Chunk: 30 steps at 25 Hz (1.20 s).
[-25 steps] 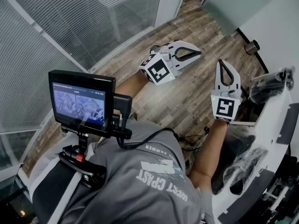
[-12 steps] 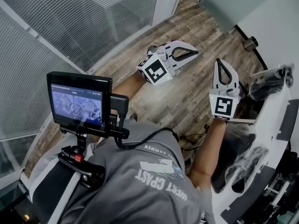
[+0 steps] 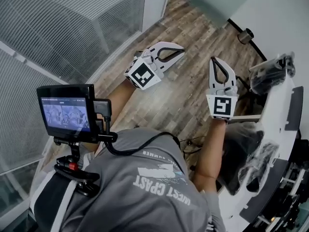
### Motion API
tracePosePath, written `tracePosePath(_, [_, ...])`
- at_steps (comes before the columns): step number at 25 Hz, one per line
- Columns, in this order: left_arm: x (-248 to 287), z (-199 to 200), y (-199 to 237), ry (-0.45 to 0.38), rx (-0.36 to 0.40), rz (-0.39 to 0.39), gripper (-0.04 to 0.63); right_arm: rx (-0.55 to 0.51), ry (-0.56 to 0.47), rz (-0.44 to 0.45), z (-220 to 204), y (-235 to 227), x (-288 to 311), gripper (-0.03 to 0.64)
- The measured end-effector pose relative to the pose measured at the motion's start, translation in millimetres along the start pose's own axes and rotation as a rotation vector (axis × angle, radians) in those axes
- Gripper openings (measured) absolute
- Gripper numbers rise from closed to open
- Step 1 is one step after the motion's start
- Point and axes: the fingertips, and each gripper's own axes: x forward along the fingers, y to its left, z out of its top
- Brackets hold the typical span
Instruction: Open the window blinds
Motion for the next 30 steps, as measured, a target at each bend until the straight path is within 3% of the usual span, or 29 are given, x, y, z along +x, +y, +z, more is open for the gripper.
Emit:
tracePosePath(6, [32.0, -18.9, 15.2, -0.002, -0.02, -0.015, 0.003, 0.012, 0.021, 0.003, -24.8, -19.3, 21.5, 0.003])
tracePosePath(13, [98.2, -69.7, 42.6, 0.046, -0.022, 0.003, 0.003, 0.037, -0.008, 0.026, -85.7, -62.3, 72.0, 0.003])
tracePosePath(21, [237.6, -111.5, 75.7, 0.097, 0.0, 0.038, 0.003, 0.069, -0.057, 0.076, -186.5, -166.0, 121.7, 0.003])
tracePosePath(30, [245.2, -119.3, 88.8, 0.133, 0.018, 0.069, 0.003, 0.06, -0.093, 0.097, -187.8, -181.7, 138.8, 0.003])
